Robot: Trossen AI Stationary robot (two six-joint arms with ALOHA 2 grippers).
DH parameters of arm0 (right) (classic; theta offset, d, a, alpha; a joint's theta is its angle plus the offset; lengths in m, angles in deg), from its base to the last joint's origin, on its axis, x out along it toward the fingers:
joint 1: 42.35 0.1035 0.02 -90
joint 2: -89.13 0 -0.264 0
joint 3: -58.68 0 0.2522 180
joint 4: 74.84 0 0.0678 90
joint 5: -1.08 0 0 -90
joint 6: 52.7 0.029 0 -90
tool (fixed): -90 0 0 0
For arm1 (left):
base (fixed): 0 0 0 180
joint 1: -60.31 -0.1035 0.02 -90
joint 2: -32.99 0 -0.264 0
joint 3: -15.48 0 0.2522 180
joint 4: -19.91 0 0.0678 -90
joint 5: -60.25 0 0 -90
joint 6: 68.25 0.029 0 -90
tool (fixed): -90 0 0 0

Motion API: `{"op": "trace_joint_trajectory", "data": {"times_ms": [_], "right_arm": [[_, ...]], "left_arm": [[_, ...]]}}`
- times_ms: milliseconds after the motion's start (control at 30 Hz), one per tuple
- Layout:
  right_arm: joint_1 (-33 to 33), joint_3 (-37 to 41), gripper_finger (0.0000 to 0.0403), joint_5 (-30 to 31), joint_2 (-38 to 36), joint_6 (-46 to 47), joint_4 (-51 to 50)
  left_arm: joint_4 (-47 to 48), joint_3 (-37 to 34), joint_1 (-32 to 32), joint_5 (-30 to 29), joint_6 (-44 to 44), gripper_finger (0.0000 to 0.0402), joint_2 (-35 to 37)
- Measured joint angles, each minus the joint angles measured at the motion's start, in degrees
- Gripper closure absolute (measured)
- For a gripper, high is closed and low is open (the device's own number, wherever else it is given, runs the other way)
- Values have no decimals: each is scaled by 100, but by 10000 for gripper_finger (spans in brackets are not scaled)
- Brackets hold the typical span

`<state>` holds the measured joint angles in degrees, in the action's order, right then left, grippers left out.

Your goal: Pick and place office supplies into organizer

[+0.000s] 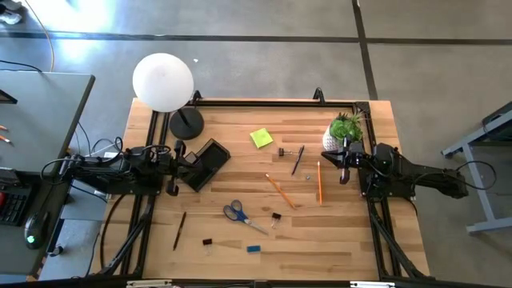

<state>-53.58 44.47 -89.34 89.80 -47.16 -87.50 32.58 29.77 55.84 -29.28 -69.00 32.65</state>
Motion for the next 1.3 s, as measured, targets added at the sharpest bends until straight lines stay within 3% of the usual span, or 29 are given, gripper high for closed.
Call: {"op": "trace_joint_trajectory", "data": {"times_ms": [167, 667, 1000, 1200, 1300], "right_arm": [[2, 1, 402, 0, 0, 0, -2], [2, 2, 402, 0, 0, 107, 86], [1, 1, 402, 0, 0, 1531, 83], [2, 0, 402, 460, 0, 1219, 264], [7, 2, 402, 378, 35, 1219, 331]], "left_arm": [[-1, -1, 0, 103, -603, 399, 1], [-1, -1, 0, 103, -569, 401, 0], [-101, 0, 0, 102, -699, 401, 0], [-237, 0, 0, -179, -537, 401, 0], [-424, -1, 0, -159, -567, 401, -1]]}}
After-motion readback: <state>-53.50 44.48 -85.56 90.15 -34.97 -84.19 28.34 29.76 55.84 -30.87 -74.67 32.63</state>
